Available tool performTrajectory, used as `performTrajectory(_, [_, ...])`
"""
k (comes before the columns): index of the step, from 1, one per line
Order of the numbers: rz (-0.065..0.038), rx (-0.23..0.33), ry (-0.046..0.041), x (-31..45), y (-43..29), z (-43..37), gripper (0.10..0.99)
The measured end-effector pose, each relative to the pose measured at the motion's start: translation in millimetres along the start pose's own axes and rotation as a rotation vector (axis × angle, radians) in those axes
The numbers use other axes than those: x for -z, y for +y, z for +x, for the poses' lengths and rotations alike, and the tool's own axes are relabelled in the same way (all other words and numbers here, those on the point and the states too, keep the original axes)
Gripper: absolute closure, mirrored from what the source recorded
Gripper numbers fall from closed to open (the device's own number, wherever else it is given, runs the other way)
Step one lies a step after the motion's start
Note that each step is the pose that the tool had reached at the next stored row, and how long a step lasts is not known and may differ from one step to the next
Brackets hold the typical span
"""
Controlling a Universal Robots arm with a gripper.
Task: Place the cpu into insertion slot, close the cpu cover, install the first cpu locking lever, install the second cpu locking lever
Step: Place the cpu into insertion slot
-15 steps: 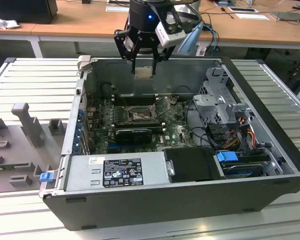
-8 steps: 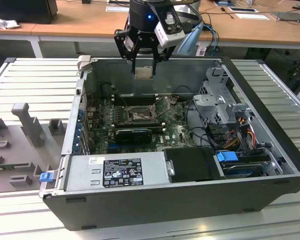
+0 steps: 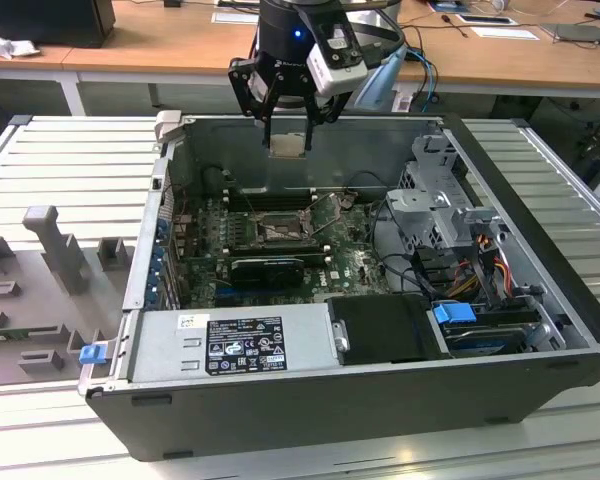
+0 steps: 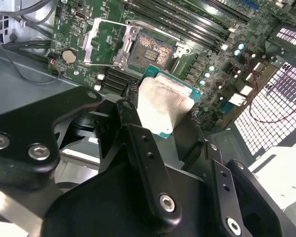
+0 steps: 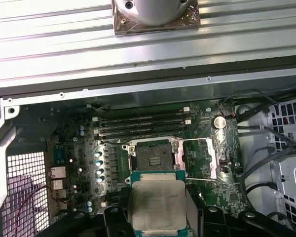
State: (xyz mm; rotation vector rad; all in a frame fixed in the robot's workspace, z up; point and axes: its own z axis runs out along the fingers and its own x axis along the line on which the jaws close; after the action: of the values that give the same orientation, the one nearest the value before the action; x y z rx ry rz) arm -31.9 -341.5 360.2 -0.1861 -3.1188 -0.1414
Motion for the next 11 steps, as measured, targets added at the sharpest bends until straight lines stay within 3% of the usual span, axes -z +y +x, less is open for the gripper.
performTrajectory(11, [-0.001, -0.039, -0.0035, -0.1, 0.0, 0.0, 0.557])
